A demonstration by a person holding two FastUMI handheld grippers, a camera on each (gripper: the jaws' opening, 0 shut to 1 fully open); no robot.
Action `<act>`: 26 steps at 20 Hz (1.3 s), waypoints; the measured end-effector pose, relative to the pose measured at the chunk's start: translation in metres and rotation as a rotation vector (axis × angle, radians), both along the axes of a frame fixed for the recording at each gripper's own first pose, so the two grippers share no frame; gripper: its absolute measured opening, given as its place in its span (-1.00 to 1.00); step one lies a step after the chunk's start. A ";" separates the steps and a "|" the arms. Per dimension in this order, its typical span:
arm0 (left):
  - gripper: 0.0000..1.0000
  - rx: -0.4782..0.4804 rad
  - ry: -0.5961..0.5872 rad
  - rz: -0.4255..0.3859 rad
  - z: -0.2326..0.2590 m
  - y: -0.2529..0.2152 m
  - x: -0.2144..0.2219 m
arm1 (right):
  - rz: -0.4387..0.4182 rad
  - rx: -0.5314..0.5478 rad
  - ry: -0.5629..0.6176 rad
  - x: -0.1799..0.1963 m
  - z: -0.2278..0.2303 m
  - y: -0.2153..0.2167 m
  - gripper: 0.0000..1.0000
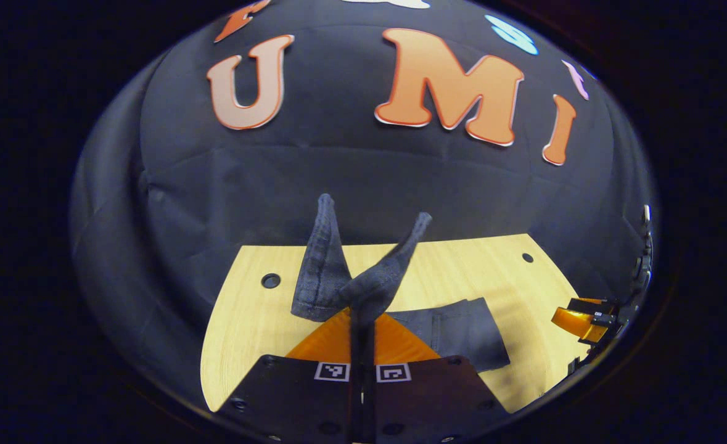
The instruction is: Grasp the waist and the cuffs of the jeans and fold them to make the two legs overlap; first hold the waist and fold one-third of the jeans toward the cuffs, then hold the cuffs and fold the remaining one-third in the same direction to finish folding.
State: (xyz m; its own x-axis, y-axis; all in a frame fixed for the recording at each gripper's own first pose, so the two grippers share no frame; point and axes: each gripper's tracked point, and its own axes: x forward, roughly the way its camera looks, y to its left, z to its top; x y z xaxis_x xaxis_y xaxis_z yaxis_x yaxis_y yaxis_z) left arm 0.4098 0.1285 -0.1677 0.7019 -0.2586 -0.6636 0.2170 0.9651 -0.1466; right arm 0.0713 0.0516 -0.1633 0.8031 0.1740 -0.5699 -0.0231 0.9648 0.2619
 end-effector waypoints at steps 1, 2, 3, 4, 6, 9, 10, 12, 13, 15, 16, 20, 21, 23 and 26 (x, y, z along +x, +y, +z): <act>-0.98 0.007 -0.002 -0.019 0.000 -0.012 0.001 | -0.002 0.005 0.002 0.001 -0.001 -0.004 0.97; -0.98 0.021 0.001 -0.037 -0.001 -0.022 0.001 | -0.006 0.008 0.005 0.001 -0.003 -0.007 0.97; -0.98 0.032 0.004 -0.052 -0.003 -0.034 0.004 | -0.010 0.012 0.006 0.000 -0.003 -0.012 0.97; -0.98 0.048 0.009 -0.065 -0.006 -0.043 0.007 | -0.011 0.014 0.007 0.000 -0.005 -0.015 0.98; -0.98 0.072 0.022 -0.082 -0.014 -0.058 0.009 | -0.018 0.016 0.006 0.001 -0.007 -0.025 0.98; -0.98 0.125 0.041 -0.077 -0.023 -0.069 0.022 | -0.035 0.036 0.019 0.001 -0.012 -0.039 0.97; -0.98 0.148 0.040 -0.066 -0.023 -0.069 0.029 | -0.039 0.041 0.022 0.001 -0.014 -0.044 0.97; -0.98 0.161 0.045 -0.008 -0.025 -0.065 0.041 | -0.044 0.044 0.024 0.001 -0.017 -0.053 0.97; -0.98 0.146 0.052 0.041 -0.026 -0.063 0.048 | -0.043 0.049 0.027 0.002 -0.019 -0.056 0.97; -0.98 0.111 0.076 0.155 -0.026 -0.056 0.054 | -0.041 0.056 0.039 0.002 -0.025 -0.062 0.97; -0.98 0.097 0.090 0.178 -0.032 -0.059 0.056 | -0.041 0.056 0.045 0.002 -0.028 -0.065 0.97; -0.98 0.101 0.172 0.127 -0.057 -0.116 0.034 | -0.029 0.064 0.063 0.004 -0.039 -0.071 0.98; -0.98 0.121 0.177 0.110 -0.061 -0.131 0.031 | -0.031 0.066 0.065 0.004 -0.040 -0.074 0.98; -0.97 0.167 0.164 0.075 -0.062 -0.146 0.027 | -0.028 0.074 0.065 0.006 -0.041 -0.077 0.98; -0.98 0.173 0.160 0.044 -0.067 -0.152 0.009 | -0.025 0.078 0.064 0.008 -0.043 -0.080 0.98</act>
State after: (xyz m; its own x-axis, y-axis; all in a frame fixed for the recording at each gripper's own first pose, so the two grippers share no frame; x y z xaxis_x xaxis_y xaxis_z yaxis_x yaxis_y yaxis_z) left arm 0.4191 -0.0230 -0.2348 0.5923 -0.1027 -0.7991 0.1611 0.9869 -0.0074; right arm 0.0795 -0.0280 -0.2062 0.7702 0.1996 -0.6057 0.0201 0.9417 0.3360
